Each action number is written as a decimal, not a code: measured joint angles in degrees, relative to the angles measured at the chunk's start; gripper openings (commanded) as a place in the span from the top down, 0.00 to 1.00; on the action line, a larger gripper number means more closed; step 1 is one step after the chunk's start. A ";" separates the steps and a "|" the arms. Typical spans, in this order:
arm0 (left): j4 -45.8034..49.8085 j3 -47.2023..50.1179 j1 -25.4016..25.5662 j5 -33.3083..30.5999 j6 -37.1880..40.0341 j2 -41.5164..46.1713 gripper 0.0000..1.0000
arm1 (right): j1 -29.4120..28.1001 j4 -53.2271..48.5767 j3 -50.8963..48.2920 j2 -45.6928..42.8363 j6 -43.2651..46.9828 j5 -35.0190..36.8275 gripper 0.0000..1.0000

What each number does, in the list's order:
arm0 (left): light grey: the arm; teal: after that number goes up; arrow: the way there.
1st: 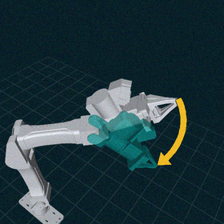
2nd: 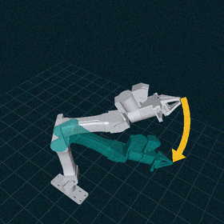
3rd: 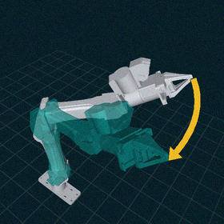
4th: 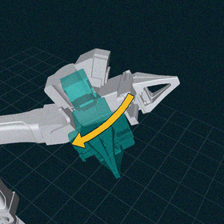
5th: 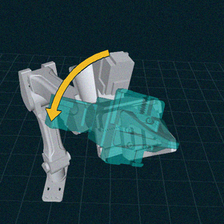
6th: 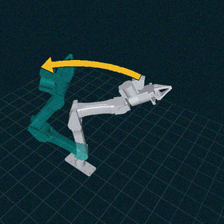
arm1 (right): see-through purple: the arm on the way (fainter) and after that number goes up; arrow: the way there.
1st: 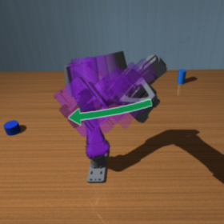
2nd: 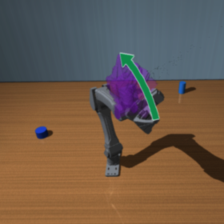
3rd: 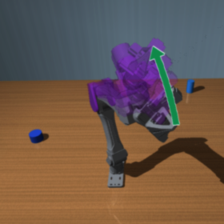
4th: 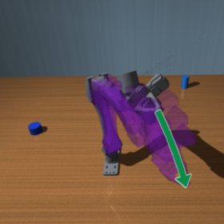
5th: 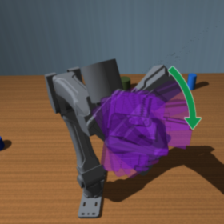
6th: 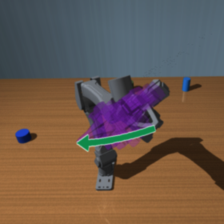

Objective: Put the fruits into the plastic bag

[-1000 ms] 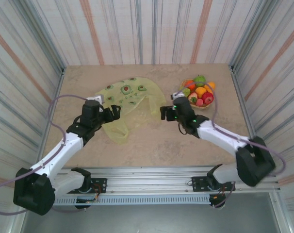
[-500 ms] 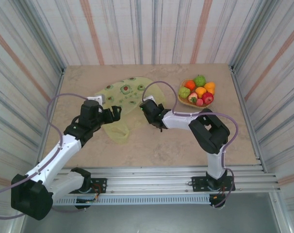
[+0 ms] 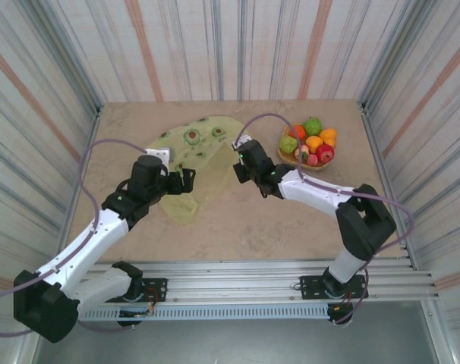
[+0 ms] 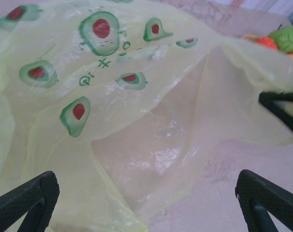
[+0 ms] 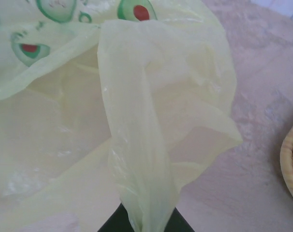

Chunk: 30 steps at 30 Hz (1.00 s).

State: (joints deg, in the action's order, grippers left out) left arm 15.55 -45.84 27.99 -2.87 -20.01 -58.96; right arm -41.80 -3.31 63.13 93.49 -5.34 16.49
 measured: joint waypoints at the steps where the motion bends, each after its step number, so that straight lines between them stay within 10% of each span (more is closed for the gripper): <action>1: 0.22 -1.18 0.96 -0.66 1.31 -0.92 0.01 | 0.26 -0.02 0.00 -1.01 0.00 -1.49 1.00; 17: -7.41 -7.87 9.53 -17.18 24.37 -23.76 0.08 | 7.39 -4.57 -1.18 -9.20 -1.68 -20.11 1.00; 30: -17.97 -12.85 9.53 -16.41 30.84 -36.96 0.92 | 12.33 -7.69 -0.72 -7.87 -1.44 -28.17 1.00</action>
State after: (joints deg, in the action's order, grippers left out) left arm -2.42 -58.70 37.52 -19.29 10.83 -95.92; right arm -29.47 -11.00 62.41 85.62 -6.79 -11.68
